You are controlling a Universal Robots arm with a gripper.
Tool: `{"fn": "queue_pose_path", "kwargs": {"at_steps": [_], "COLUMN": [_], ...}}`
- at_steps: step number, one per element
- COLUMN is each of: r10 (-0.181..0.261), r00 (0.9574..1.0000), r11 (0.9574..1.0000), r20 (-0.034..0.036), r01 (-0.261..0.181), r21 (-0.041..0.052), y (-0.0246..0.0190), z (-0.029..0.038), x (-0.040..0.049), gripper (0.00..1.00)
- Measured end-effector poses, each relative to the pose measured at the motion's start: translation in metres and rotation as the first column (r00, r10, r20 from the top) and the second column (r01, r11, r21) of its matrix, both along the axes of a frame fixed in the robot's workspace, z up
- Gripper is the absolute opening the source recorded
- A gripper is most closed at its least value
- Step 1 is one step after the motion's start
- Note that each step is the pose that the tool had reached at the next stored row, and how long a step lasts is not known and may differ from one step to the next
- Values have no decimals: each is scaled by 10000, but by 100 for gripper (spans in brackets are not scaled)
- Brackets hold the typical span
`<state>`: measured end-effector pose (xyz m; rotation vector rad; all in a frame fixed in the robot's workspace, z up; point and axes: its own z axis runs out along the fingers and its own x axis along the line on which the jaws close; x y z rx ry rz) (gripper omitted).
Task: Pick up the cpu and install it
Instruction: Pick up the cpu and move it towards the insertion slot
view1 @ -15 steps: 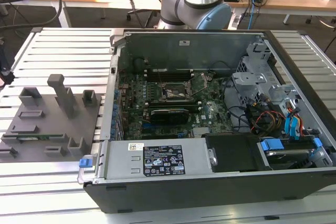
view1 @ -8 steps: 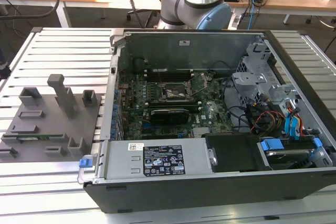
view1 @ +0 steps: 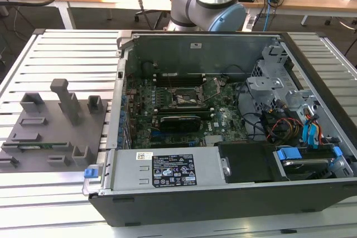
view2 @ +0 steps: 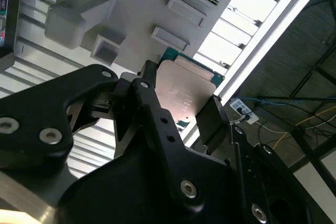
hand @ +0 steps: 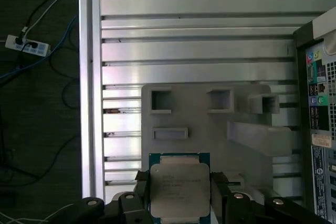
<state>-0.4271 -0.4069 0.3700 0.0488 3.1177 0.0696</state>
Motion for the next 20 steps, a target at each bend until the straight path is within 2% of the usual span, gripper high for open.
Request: {"fn": "queue_pose_path", "kwargs": {"at_steps": [7, 11, 13, 20], "r10": [0, 0, -1, 0], "r00": [10000, 10000, 10000, 10000], "r11": [10000, 10000, 10000, 10000], "r20": [-1, 0, 0, -3], "r01": [0, 0, 1, 0], "r21": [0, 0, 0, -3], "y": [5, 10, 12, 12], "z": [169, 288, 306, 308], "x": [0, 0, 0, 17], "gripper": [55, 55, 55, 55]}}
